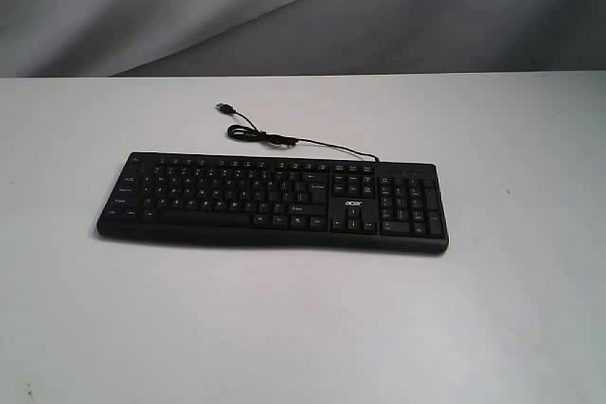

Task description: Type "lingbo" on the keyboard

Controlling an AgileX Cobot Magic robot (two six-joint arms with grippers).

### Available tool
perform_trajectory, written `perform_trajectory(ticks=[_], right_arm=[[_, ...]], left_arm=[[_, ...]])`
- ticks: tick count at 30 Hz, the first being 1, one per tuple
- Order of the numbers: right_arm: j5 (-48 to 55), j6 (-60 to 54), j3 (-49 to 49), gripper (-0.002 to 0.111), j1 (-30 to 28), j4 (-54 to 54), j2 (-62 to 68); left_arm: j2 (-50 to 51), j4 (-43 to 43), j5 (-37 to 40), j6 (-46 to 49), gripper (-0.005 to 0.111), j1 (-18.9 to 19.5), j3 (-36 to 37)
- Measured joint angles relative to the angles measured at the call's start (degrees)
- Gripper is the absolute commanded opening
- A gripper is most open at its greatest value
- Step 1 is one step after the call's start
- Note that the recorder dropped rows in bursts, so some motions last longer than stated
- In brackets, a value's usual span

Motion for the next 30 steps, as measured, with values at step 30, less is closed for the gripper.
perform_trajectory(ticks=[30], right_arm=[[-50.03, 20.17, -2.12, 0.000, 0.00, 3.82, 0.65]], left_arm=[[0.00, 0.00, 0.00, 0.00, 0.001, 0.00, 0.00]])
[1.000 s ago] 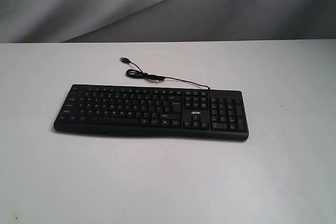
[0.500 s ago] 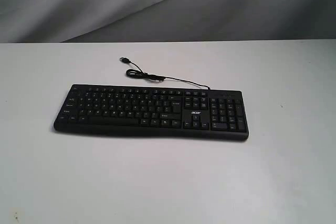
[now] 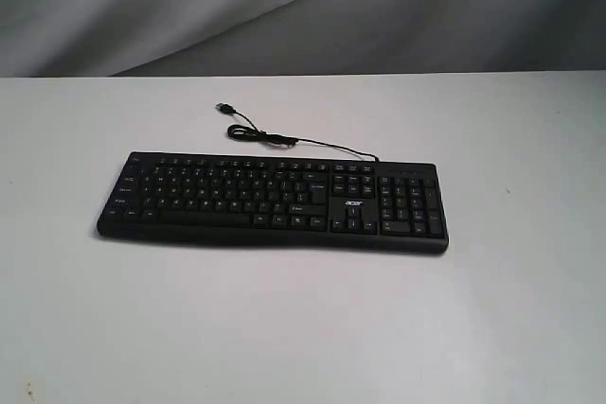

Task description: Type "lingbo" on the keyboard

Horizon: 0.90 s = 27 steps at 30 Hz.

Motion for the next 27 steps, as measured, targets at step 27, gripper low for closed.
perform_trajectory(ticks=[27], right_arm=[[48.19, 36.17, -59.62, 0.000, 10.53, -73.97, 78.06]], left_arm=[[0.00, 0.00, 0.00, 0.00, 0.001, 0.00, 0.00]])
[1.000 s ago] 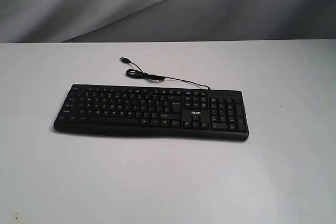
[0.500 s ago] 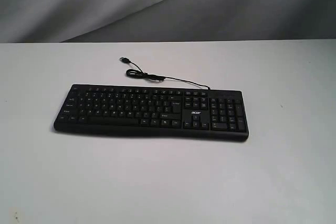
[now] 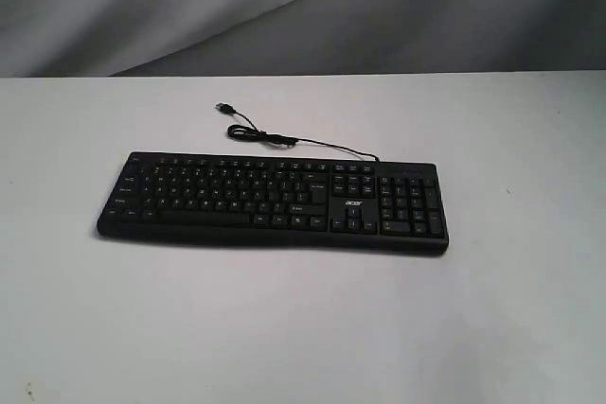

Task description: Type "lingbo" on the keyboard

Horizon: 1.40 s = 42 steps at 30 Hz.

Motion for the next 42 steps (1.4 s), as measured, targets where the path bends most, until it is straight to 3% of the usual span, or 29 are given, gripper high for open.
perform_trajectory(ticks=[2, 4, 5, 6, 7, 8, 9, 10, 12, 15, 21, 29, 42], right_arm=[[10.39, -3.28, -3.85, 0.000, 2.27, 1.96, 3.03], [13.89, -20.87, -9.15, 0.000, 4.60, 15.47, 6.46], [11.66, -40.90, -11.28, 0.000, 5.80, 36.06, 8.96], [11.02, -50.03, -11.83, 0.000, 6.50, 44.86, 10.08], [10.38, -72.69, -12.45, 0.000, 7.79, 66.77, 13.17], [10.53, -81.20, -12.45, 0.000, 8.31, 74.87, 14.52], [12.33, -99.79, -12.45, 0.000, 9.66, 92.22, 18.23], [14.18, -111.50, -12.45, 0.000, 10.91, 102.31, 21.44], [16.31, -127.14, -12.45, 0.000, 13.54, 114.21, 27.36], [16.89, -140.32, -12.45, 0.000, 18.45, 122.98, 33.63], [11.65, -145.24, -14.93, 0.000, 25.08, 126.21, 39.20], [16.15, -133.29, -32.57, 0.000, 25.21, 115.45, 51.81], [16.69, -130.85, -33.21, 0.000, 25.12, 111.12, 53.63]], left_arm=[[0.00, 0.00, 0.00, 0.00, 0.001, 0.00, 0.00], [0.00, 0.00, 0.00, 0.00, 0.001, 0.00, 0.00], [0.00, 0.00, 0.00, 0.00, 0.001, 0.00, 0.00], [0.00, 0.00, 0.00, 0.00, 0.001, 0.00, 0.00], [0.00, 0.00, 0.00, 0.00, 0.001, 0.00, 0.00], [0.00, 0.00, 0.00, 0.00, 0.001, 0.00, 0.00], [0.00, 0.00, 0.00, 0.00, 0.001, 0.00, 0.00], [0.00, 0.00, 0.00, 0.00, 0.001, 0.00, 0.00], [0.00, 0.00, 0.00, 0.00, 0.001, 0.00, 0.00], [0.00, 0.00, 0.00, 0.00, 0.001, 0.00, 0.00], [0.00, 0.00, 0.00, 0.00, 0.001, 0.00, 0.00], [0.00, 0.00, 0.00, 0.00, 0.001, 0.00, 0.00], [0.00, 0.00, 0.00, 0.00, 0.001, 0.00, 0.00]])
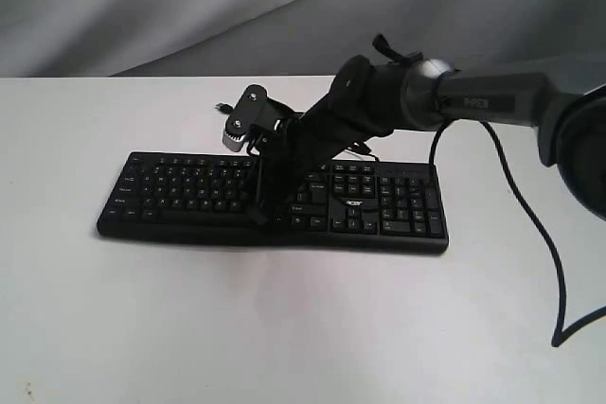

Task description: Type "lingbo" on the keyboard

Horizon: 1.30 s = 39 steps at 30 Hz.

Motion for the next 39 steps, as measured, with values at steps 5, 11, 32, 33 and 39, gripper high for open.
perform_trajectory(ticks=[5, 11, 32, 33, 39], right_arm=[[0.65, 0.00, 0.00, 0.000, -0.02, -0.47, 0.00], [0.79, 0.00, 0.00, 0.000, -0.02, -0.60, 0.00], [-2.51, -1.93, -0.24, 0.000, -0.15, -0.55, -0.50], [-2.93, -2.99, -0.24, 0.000, -0.03, 0.69, -0.50], [-2.47, -6.81, -2.89, 0.000, 0.18, 4.96, 0.16]], left_arm=[[0.00, 0.00, 0.00, 0.00, 0.001, 0.00, 0.00], [0.00, 0.00, 0.00, 0.00, 0.001, 0.00, 0.00], [0.00, 0.00, 0.00, 0.00, 0.001, 0.00, 0.00], [0.00, 0.00, 0.00, 0.00, 0.001, 0.00, 0.00], [0.00, 0.00, 0.00, 0.00, 0.001, 0.00, 0.00]])
